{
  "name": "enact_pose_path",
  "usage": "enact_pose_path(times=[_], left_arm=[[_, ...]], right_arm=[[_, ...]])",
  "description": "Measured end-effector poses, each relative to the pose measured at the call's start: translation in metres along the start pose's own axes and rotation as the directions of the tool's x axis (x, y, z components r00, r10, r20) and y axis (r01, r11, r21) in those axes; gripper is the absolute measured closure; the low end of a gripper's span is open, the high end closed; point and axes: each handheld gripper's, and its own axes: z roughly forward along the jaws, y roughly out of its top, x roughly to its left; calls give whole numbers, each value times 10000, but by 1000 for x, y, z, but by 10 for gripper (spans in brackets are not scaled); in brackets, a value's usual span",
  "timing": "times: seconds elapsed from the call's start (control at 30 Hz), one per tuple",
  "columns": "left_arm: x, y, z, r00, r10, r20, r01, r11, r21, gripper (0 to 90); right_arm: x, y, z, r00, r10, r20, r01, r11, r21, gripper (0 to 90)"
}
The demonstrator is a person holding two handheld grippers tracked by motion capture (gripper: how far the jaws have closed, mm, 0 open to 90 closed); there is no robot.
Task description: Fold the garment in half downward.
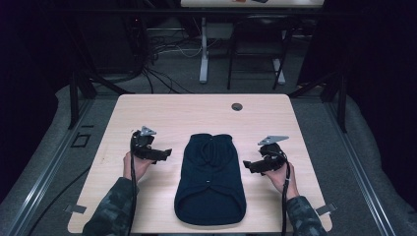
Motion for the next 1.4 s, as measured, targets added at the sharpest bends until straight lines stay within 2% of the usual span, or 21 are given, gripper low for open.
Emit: enact_pose_path(times=[0.2, 0.27, 0.43, 0.6, 0.67, 0.77, 0.93, 1.0, 1.07, 1.23, 1.33, 1.37, 1.4], left_arm=[[-6, 10, 11, 9994, -135, 314, 134, 9999, 23, 0], [-9, 15, 16, 9993, -62, 366, 61, 10000, 11, 0], [-12, 22, 22, 9986, -34, 520, 32, 10000, 36, 0], [-18, 32, 29, 9979, 55, 648, -58, 10000, 37, 0], [-23, 37, 35, 9971, 133, 751, -142, 9998, 119, 0], [-26, 40, 40, 9962, 335, 801, -356, 9990, 256, 0], [-33, 47, 54, 9944, 301, 1012, -350, 9983, 474, 0], [-37, 49, 58, 9939, 411, 1021, -463, 9977, 493, 1], [-42, 51, 62, 9932, 524, 1042, -585, 9967, 563, 2], [-52, 55, 73, 9906, 791, 1117, -885, 9927, 819, 24], [-55, 56, 79, 9888, 878, 1204, -995, 9905, 947, 52], [-57, 56, 81, 9885, 947, 1177, -1067, 9892, 1002, 96], [-58, 56, 83, 9869, 1001, 1266, -1141, 9875, 1087, 96]], right_arm=[[5, 22, 15, 9997, -64, -235, 66, 10000, 65, 73], [5, 27, 20, 9994, -200, -277, 207, 9994, 268, 70], [6, 36, 30, 9995, -214, -233, 223, 9990, 383, 66], [4, 46, 39, 9994, -67, -325, 80, 9992, 399, 66], [2, 52, 44, 9987, 58, -515, -36, 9990, 439, 62], [3, 56, 47, 9987, 61, -514, -43, 9994, 343, 61], [1, 64, 58, 9978, 167, -646, -139, 9990, 435, 62], [0, 67, 63, 9969, 271, -732, -238, 9987, 447, 63], [1, 69, 67, 9980, 189, -600, -164, 9990, 422, 73], [1, 74, 82, 9976, 426, -544, -391, 9973, 623, 116], [0, 76, 90, 9977, 488, -475, -453, 9964, 723, 163], [-1, 76, 95, 9979, 506, -413, -469, 9952, 860, 216], [-1, 76, 95, 9979, 506, -413, -469, 9952, 860, 216]])
